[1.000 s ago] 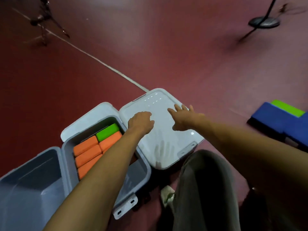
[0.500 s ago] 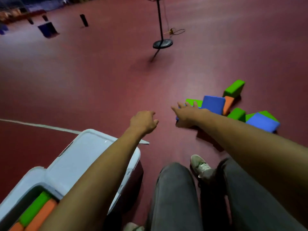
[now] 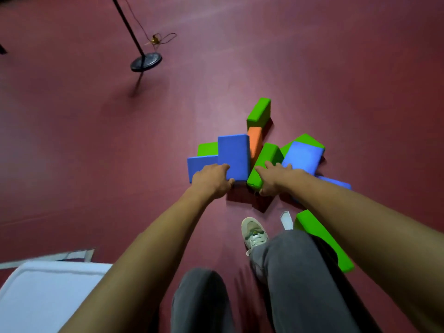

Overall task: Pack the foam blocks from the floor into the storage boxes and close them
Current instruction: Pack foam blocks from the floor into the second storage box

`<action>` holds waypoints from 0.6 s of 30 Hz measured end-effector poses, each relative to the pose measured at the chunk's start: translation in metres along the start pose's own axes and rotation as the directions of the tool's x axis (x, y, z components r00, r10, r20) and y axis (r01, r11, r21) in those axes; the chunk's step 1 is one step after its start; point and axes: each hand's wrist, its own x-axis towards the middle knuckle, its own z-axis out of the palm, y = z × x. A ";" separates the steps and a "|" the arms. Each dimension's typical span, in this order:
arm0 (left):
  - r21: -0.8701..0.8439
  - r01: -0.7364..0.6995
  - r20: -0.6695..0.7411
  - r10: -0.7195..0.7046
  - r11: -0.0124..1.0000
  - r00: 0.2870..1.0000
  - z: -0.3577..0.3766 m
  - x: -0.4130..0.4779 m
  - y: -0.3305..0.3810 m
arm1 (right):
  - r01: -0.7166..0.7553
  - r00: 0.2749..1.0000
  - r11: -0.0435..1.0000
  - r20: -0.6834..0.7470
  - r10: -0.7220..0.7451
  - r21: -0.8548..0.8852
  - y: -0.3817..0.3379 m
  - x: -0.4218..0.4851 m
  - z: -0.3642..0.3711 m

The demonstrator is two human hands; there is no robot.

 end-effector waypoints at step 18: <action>0.195 -0.202 0.153 0.173 0.960 0.973 0.072 0.277 -0.024 | 0.132 0.985 0.854 -0.030 -0.170 -0.504 0.046 0.227 0.064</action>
